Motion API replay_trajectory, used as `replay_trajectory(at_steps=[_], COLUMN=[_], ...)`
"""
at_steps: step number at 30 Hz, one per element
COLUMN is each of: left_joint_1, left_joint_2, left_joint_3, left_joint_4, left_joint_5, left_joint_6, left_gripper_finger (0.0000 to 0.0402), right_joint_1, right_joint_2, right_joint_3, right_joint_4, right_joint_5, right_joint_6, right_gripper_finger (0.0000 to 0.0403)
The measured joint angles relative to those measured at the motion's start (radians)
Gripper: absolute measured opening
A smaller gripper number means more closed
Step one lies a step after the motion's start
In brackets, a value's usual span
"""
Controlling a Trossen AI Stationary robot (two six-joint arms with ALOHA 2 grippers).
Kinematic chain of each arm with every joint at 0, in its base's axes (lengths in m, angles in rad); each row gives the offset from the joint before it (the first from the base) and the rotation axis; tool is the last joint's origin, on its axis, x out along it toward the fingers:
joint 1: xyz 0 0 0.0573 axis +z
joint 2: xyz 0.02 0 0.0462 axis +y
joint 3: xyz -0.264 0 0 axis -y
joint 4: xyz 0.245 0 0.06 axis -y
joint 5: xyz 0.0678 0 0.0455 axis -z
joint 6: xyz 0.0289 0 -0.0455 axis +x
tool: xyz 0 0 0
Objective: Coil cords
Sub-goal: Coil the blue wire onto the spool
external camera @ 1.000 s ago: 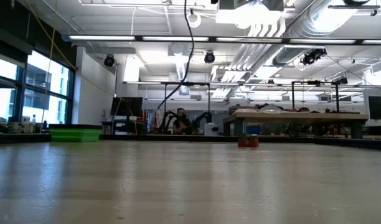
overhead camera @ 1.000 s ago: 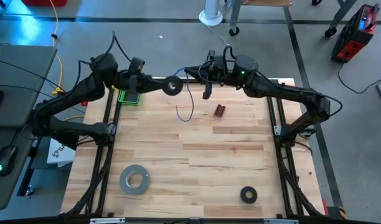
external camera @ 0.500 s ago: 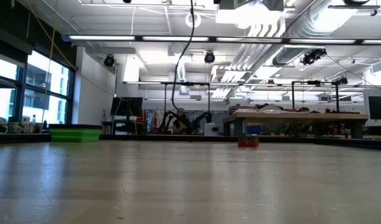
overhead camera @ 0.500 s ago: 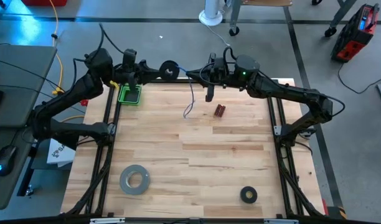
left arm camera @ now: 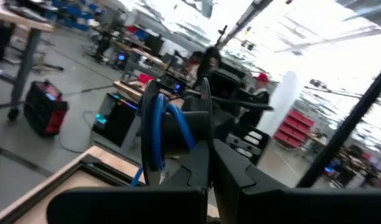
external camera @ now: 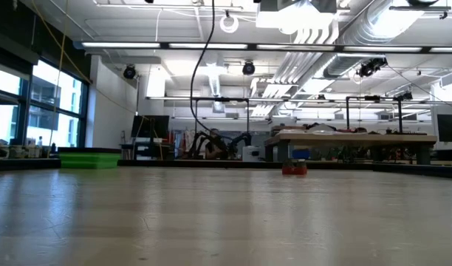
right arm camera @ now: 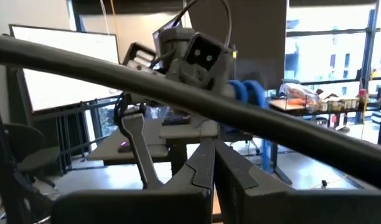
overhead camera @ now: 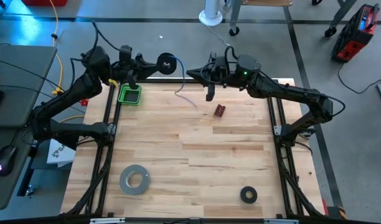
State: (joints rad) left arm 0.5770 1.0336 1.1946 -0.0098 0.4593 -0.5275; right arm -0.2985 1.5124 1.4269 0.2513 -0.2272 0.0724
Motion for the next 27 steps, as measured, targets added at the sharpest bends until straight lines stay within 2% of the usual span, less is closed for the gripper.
replay_trajectory(at_steps=[3,6,10,15,19,27], left_joint_1=[0.000,0.000,-0.015,-0.028,-0.043,-0.057], left_joint_2=[0.000,0.000,0.000,0.000,0.000,0.007], left_joint_3=[0.000,0.000,0.000,0.000,0.000,0.000], left_joint_4=[0.004,0.002,-0.035,-0.076,-0.064,-0.042], left_joint_5=[0.073,0.106,0.097,0.067,0.032,0.025], left_joint_6=[0.041,0.103,0.178,0.249,0.298,0.302], left_gripper_finger=[0.0000,0.0000,0.0000,0.0000,0.0000,0.0000], right_joint_1=[0.000,0.000,0.008,0.013,0.011,0.008], right_joint_2=[0.000,0.000,0.001,-0.001,0.002,0.049], right_joint_3=[0.000,0.036,0.112,0.197,0.206,0.204], right_joint_4=[0.038,-0.047,-0.277,-0.344,-0.359,-0.356], right_joint_5=[-0.007,-0.009,0.048,0.061,0.095,0.036], right_joint_6=[0.018,0.025,-0.058,-0.141,-0.160,-0.125], right_gripper_finger=[0.0000,0.0011,0.0061,0.0118,0.0125,0.0124])
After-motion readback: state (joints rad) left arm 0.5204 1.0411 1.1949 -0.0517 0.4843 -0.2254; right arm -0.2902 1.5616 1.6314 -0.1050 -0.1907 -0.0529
